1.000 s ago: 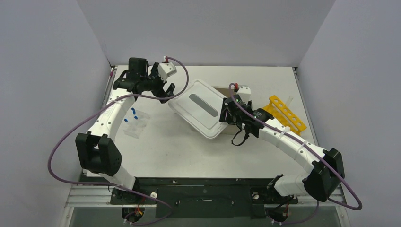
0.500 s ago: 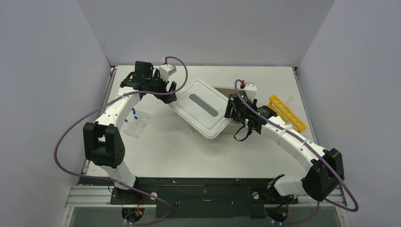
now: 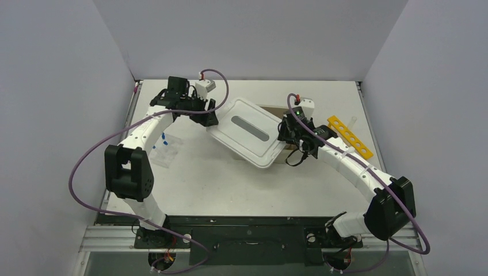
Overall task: Organize the chemistry lab equipment
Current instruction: Close the lid of the storage box.
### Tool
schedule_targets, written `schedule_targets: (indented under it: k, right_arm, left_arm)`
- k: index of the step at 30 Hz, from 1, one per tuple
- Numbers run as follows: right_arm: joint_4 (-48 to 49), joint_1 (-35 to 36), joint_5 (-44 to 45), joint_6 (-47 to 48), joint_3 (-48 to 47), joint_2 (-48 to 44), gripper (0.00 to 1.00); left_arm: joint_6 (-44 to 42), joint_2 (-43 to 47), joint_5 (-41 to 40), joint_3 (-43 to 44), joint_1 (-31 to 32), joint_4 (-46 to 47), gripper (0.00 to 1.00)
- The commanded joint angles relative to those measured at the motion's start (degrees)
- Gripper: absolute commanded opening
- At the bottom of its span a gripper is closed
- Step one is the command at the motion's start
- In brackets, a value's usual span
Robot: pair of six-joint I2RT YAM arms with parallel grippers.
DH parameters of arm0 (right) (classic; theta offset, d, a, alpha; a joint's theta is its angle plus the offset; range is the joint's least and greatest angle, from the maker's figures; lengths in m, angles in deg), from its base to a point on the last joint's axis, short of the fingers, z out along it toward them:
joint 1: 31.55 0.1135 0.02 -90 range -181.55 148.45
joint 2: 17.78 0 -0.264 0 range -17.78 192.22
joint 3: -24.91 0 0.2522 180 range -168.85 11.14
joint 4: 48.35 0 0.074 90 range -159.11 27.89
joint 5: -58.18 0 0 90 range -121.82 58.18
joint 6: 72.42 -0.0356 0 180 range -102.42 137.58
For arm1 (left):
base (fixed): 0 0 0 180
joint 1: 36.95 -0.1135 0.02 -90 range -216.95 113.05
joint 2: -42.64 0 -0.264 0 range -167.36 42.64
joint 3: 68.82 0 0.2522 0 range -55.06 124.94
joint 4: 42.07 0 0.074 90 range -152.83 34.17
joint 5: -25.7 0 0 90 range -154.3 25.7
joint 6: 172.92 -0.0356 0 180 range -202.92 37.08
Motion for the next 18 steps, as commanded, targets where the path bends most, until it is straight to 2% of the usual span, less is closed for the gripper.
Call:
schedule_targets:
  k: [1,18]
  right_arm:
    - [1.09,-2.70,0.06,2.00,-1.61,0.32,0.47]
    - [1.84,-9.63,-1.28,6.94,-5.11,4.05,0.43]
  left_arm:
    - [2.18,2.95,3.28,-1.30,1.10,1.42,0.60]
    - [4.57,7.85,6.15,-5.21,5.02,1.70,0.59]
